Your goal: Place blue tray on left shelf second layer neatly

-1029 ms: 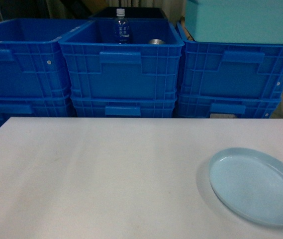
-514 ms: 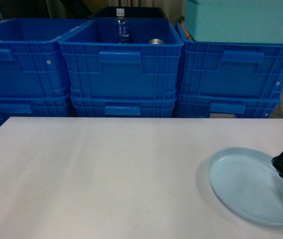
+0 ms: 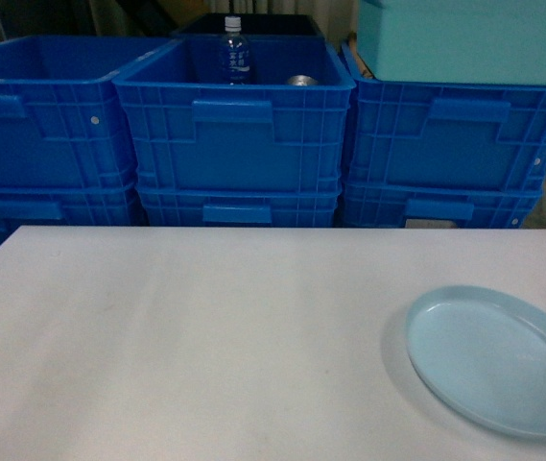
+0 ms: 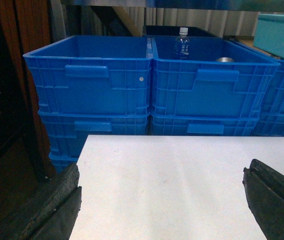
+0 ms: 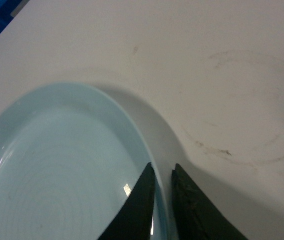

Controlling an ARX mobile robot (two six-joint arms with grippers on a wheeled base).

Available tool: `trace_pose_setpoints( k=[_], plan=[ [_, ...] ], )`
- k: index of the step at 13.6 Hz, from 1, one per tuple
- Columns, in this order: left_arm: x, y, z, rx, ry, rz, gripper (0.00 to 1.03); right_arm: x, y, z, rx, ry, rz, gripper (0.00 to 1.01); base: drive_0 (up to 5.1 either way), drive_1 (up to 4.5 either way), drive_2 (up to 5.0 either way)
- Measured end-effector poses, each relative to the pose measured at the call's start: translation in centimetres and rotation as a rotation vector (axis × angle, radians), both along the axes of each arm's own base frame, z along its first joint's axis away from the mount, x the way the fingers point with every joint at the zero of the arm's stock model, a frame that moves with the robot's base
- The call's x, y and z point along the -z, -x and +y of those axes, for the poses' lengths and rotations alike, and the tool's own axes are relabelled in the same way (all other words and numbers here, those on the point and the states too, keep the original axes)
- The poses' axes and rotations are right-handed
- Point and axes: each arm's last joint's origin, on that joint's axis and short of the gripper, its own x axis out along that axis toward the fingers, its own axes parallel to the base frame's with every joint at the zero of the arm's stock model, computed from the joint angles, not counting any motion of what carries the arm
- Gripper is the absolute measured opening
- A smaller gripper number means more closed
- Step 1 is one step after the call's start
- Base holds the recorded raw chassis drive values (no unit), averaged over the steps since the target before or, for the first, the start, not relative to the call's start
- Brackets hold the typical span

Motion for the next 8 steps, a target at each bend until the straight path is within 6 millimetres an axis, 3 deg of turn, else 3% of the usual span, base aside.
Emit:
trace_pose_setpoints(
  k=[1, 3, 6, 7, 8],
  plan=[
    [0.0, 0.0, 0.0, 0.0, 0.0, 0.0, 0.98, -0.3, 0.8, -0.2, -0.023, 0.004, -0.009, 0.02, 0.0, 0.0, 0.0],
    [0.0, 0.0, 0.0, 0.0, 0.0, 0.0, 0.98, -2.7, 1.5, 0.2, -0.088, 0.093, -0.037, 0.02, 0.0, 0.0, 0.0],
    [0.0, 0.0, 0.0, 0.0, 0.0, 0.0, 0.98, -11.0, 1.2, 2.5, -0.248, 0.267, -0.254, 0.02, 0.0, 0.0, 0.0],
    [0.0, 0.0, 0.0, 0.0, 0.0, 0.0, 0.98, -14.2, 2.0, 3.0, -0.318, 0.356, -0.335, 0.02, 0.0, 0.0, 0.0],
    [0.0, 0.0, 0.0, 0.0, 0.0, 0.0, 0.98, -16.0, 2.9, 2.9, -0.34, 0.429, -0.382, 0.02, 0.0, 0.0, 0.0]
  ],
)
